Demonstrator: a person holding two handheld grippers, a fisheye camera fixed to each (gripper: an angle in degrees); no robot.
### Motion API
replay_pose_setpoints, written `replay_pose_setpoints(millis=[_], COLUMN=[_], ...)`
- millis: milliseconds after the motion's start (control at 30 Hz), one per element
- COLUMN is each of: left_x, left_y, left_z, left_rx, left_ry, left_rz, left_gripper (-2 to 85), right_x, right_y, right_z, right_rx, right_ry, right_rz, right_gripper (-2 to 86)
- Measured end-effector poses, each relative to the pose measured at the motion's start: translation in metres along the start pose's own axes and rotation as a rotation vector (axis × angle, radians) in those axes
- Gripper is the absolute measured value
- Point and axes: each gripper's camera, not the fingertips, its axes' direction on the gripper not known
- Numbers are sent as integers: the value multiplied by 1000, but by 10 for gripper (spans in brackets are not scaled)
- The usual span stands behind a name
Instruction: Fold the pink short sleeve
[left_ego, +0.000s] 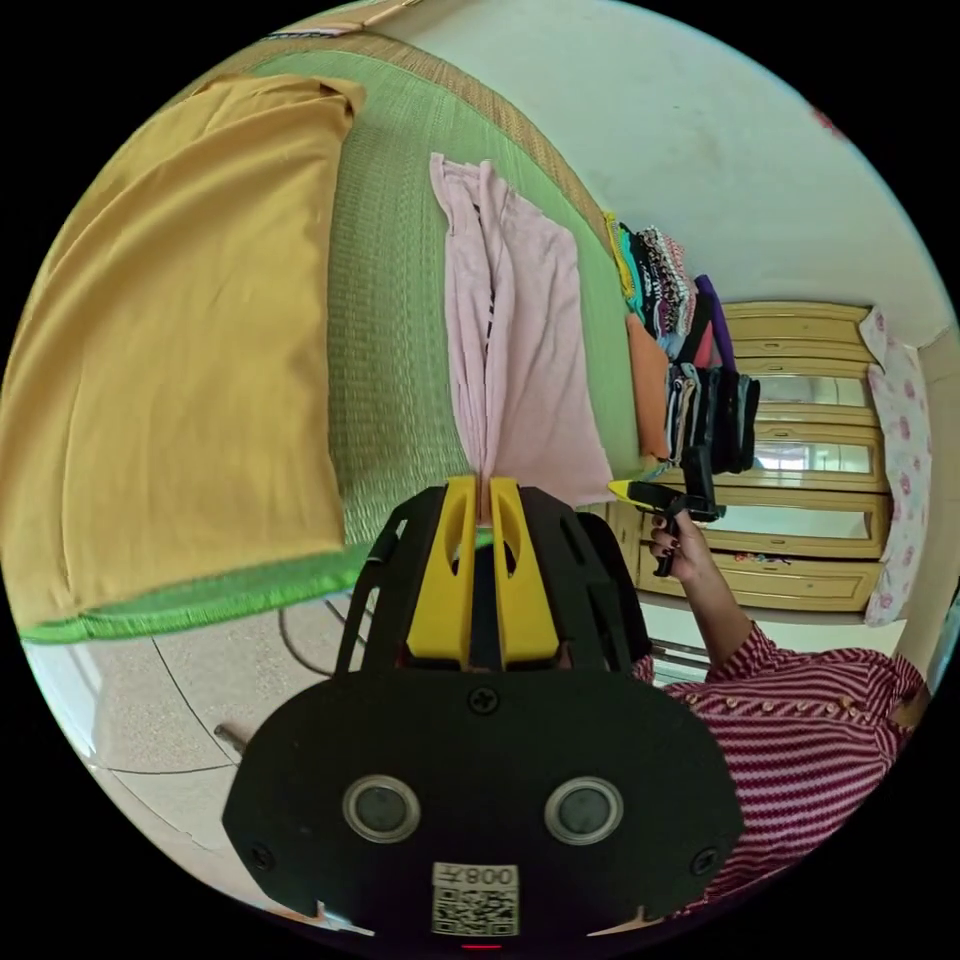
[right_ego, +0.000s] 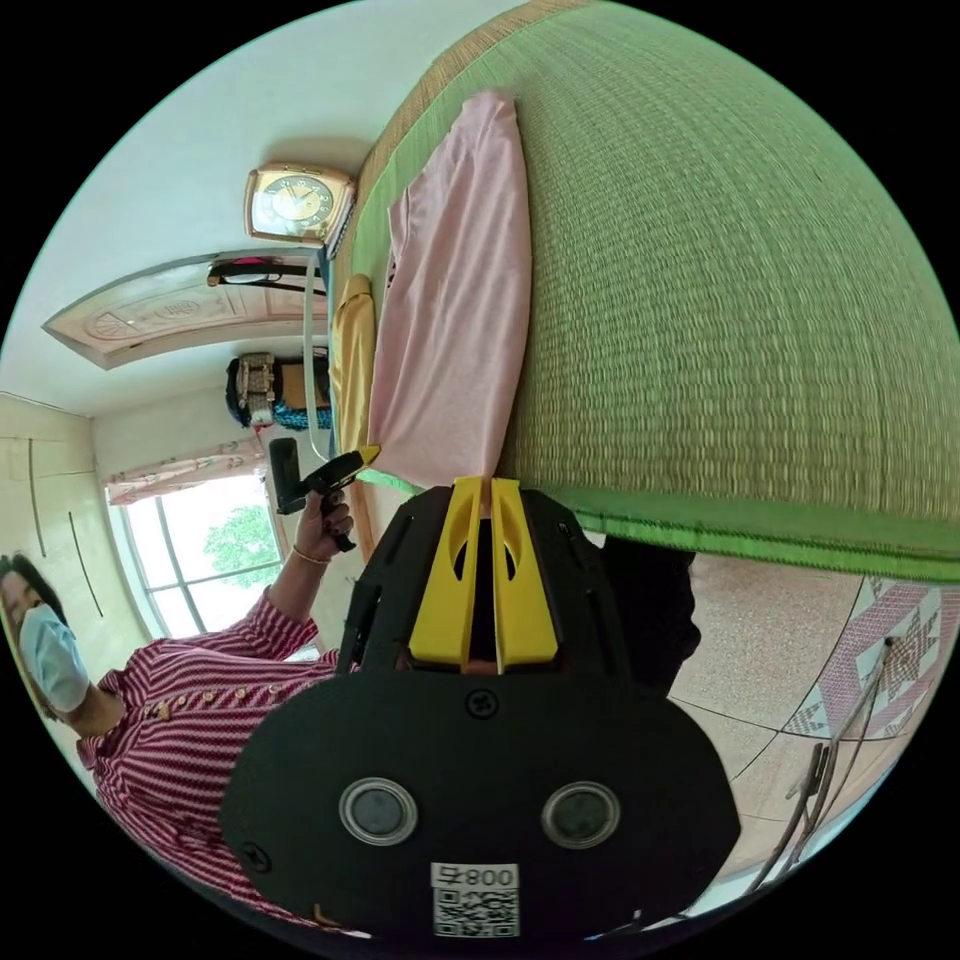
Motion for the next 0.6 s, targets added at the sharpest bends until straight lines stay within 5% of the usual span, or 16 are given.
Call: replay_pose_setpoints(millis=[600], left_x=[-79], left_y=[-1], left_z=[32], left_rx=[11], left_ry=[286], left_rz=[-193], left_gripper=[125], right_x=[89], right_y=[60], right_z=[37], right_rx=[25], right_ry=[-162], right_rz=[70], right_gripper=[96])
